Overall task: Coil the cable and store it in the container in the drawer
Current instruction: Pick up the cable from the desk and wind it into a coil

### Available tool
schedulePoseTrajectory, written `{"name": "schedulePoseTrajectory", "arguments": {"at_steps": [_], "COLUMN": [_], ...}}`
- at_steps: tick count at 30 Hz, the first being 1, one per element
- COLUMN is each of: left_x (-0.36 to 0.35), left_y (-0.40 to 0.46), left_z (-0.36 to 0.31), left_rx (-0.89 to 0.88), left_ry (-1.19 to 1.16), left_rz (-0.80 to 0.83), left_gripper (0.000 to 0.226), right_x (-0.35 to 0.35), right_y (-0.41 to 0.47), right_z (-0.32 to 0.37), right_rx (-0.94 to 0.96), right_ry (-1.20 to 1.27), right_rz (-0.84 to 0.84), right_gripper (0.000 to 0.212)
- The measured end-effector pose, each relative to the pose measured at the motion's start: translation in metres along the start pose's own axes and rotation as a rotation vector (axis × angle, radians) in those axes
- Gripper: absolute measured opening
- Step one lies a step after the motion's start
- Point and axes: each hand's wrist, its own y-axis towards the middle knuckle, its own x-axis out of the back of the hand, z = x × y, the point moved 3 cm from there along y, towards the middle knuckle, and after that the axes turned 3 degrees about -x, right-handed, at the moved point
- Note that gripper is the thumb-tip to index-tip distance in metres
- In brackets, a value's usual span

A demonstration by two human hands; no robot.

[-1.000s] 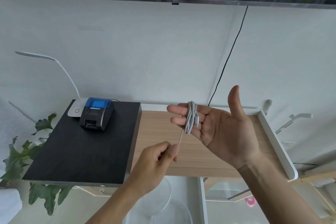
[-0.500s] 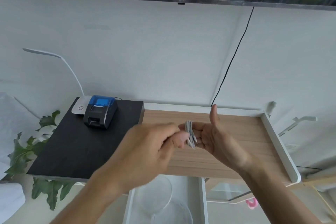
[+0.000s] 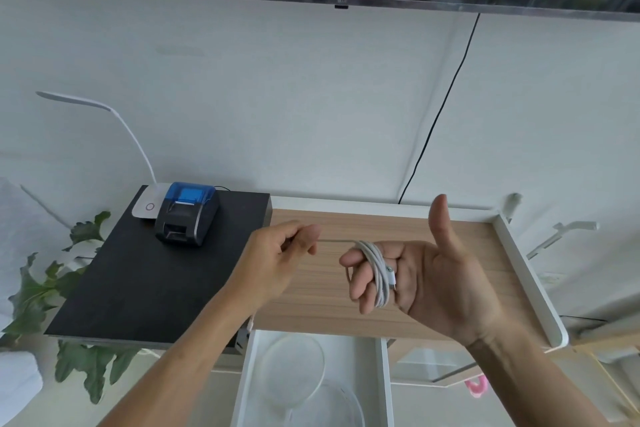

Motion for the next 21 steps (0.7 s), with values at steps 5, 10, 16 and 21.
{"name": "schedulePoseTrajectory", "arguments": {"at_steps": [5,10,16,21], "left_x": [-0.032,-0.062,-0.046,-0.022], "left_y": [-0.034,-0.072,-0.08,-0.066], "left_z": [0.03,0.01,-0.04,-0.08], "left_rx": [0.074,0.067,-0.328,-0.426], "left_ry": [0.034,0.141,0.544,0.649], "left_rz": [0.036,0.178,0.162,0.196], "left_gripper": [0.043,0.041,0.038,0.036], "right_x": [0.007,0.019,0.036,0.034], "right_y": [0.002,0.016,0.031,0.037], "right_z": [0.008,0.02,0.002,-0.009], "right_rx": [0.16,0.278,0.127,-0.058], "right_ry": [0.362,0.274,-0.097,-0.368], "right_rz": [0.027,-0.206,-0.46,-0.542], "right_gripper": [0.119,0.118,0.114,0.11]}}
